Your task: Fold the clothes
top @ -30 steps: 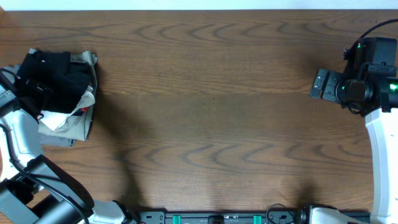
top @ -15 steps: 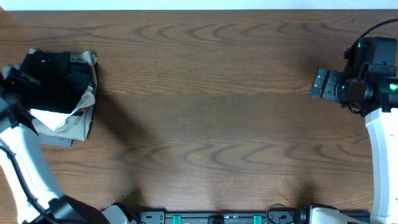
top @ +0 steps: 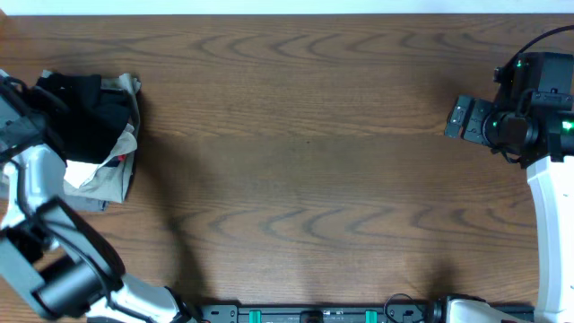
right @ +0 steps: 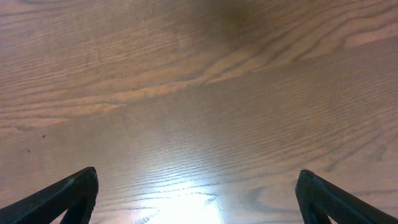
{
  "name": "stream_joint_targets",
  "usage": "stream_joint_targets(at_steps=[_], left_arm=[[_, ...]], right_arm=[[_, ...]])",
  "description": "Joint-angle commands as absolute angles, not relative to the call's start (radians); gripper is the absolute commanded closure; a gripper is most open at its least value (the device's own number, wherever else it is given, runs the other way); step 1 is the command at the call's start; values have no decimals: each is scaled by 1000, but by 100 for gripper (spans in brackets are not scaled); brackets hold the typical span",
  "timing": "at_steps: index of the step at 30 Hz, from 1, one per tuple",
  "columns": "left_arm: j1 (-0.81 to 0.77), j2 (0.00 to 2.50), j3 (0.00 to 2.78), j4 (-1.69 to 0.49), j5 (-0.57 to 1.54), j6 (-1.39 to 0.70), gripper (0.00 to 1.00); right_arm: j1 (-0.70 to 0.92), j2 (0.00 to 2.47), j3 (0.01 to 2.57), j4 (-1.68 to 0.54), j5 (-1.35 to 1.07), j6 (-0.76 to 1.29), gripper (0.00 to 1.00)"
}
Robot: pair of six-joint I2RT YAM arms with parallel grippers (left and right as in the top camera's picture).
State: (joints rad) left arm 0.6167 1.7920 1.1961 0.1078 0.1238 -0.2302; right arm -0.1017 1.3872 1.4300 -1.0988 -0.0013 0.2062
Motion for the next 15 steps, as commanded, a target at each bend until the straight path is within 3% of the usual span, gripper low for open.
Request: stream_joint_targets(at_steps=[1, 8, 15], left_arm=[[616, 1885, 1210, 149, 120, -214, 94], [616, 1914, 1211, 175, 120, -214, 94], [597, 1650, 1211, 150, 128, -215, 94]], right_arm=[[-104, 1388, 1439, -1096, -5, 224, 1], [-104, 1388, 1439, -1097, -5, 224, 1], [-104, 1388, 1439, -1111, -5, 224, 1]])
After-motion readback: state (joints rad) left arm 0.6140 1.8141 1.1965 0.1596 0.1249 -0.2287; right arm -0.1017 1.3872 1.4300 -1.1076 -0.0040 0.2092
